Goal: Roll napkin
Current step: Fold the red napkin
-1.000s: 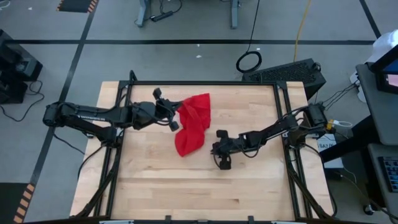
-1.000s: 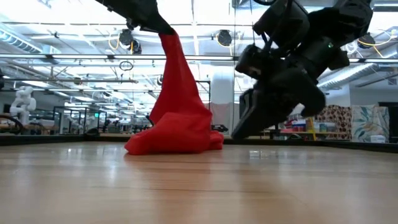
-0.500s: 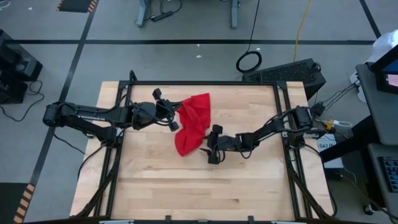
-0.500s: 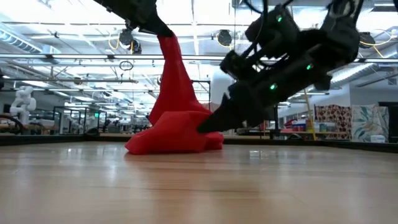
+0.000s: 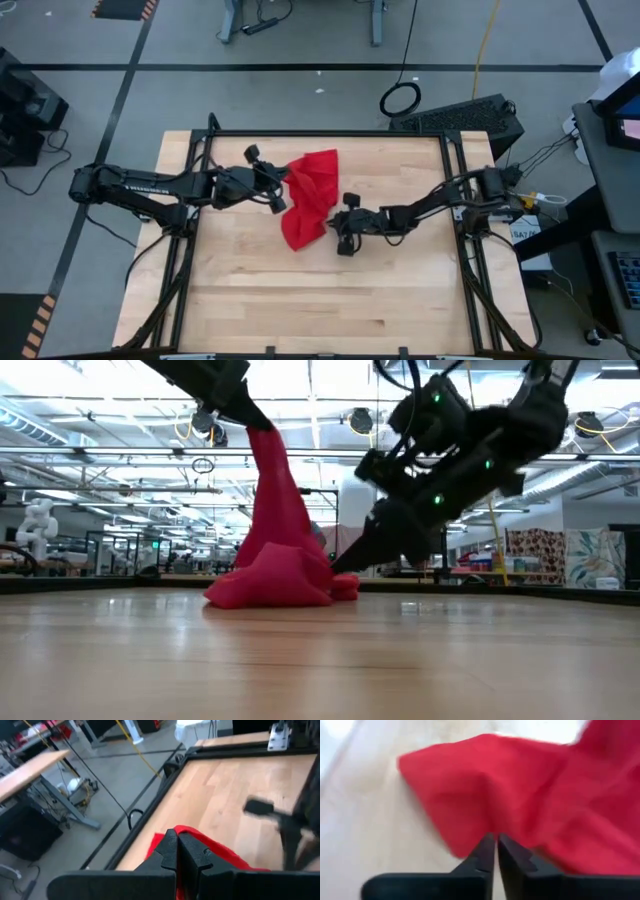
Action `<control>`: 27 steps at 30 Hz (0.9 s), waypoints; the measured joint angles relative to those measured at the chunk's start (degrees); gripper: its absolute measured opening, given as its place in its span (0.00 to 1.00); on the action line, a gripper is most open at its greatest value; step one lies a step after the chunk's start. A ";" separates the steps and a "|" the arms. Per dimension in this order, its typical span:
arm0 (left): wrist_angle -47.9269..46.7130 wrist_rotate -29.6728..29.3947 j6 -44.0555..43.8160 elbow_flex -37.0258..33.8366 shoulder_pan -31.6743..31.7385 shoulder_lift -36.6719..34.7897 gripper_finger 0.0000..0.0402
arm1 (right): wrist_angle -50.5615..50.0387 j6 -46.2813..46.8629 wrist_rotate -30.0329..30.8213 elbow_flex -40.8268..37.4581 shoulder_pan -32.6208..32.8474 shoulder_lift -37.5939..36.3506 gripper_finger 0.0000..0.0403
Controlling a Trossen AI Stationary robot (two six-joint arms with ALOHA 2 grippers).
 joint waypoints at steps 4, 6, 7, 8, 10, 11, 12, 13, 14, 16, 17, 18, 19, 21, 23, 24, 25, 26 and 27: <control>-0.79 0.00 -1.30 0.00 -0.15 0.02 0.00 | -6.82 -1.53 2.12 -0.02 -0.45 -5.64 0.08; -0.64 0.02 -1.27 0.00 -0.32 0.02 0.00 | -9.82 0.81 1.31 0.02 -0.86 -7.57 0.13; -0.34 0.02 -1.16 0.00 -0.37 0.02 0.00 | -11.26 2.60 0.05 0.02 -1.08 -8.13 0.16; 0.04 0.02 -0.76 -0.02 -0.37 -0.04 0.00 | -11.95 4.66 -1.09 0.00 -1.34 -8.20 0.19; 1.94 0.04 0.34 -0.02 -0.37 -0.13 0.00 | -12.00 8.62 -2.92 0.00 -1.64 -7.66 0.26; 3.02 0.03 0.79 -0.02 -0.37 -0.15 0.00 | -11.87 9.98 -3.18 0.00 -1.64 -7.05 0.29; 4.19 0.04 1.50 -0.02 -0.37 -0.15 0.00 | -11.47 10.88 -3.40 0.00 -1.63 -6.13 0.33; 5.48 0.04 2.14 -0.02 -0.37 -0.15 0.00 | -10.76 11.76 -3.45 0.00 -1.61 -4.89 0.36; 6.67 0.09 2.99 -0.02 -0.37 -0.15 0.00 | -9.49 12.77 -3.85 -0.02 -1.60 -3.49 0.39; 8.99 0.46 3.98 -0.02 -0.37 -0.15 0.00 | -4.68 14.94 -4.74 -0.09 -1.57 -0.43 0.44; 9.65 0.86 4.46 -0.02 -0.37 -0.15 0.00 | -1.40 16.04 -5.88 -0.07 -1.57 1.18 0.46; 9.91 1.32 4.88 -0.02 -0.37 -0.15 0.00 | 1.58 17.02 -6.99 -0.04 -1.57 2.80 0.48; 10.18 1.47 5.32 -0.02 -0.37 -0.15 0.00 | 4.82 17.90 -7.86 -0.04 -1.57 4.52 0.50; 11.16 1.55 5.99 -0.02 -0.37 -0.15 0.00 | 10.49 19.36 -9.04 -0.04 -1.57 7.45 0.52; 12.20 1.63 6.46 -0.02 -0.39 -0.15 0.00 | 14.38 20.79 -9.13 -0.02 -1.55 9.65 0.52; 12.43 1.86 6.52 -0.02 -0.40 -0.20 0.00 | 15.41 21.53 -9.75 -0.02 -1.57 10.43 0.52; 12.37 2.32 6.72 -0.02 -0.48 -0.29 0.00 | 16.48 22.02 -10.31 -0.02 -1.54 11.22 0.50; 12.44 3.04 6.82 -0.02 -0.48 -0.35 0.00 | 17.26 22.28 -10.34 0.00 -1.31 11.88 0.48; 12.62 3.83 6.88 -0.02 -0.48 -0.37 0.00 | 18.00 22.22 -10.14 -0.02 -1.13 12.28 0.45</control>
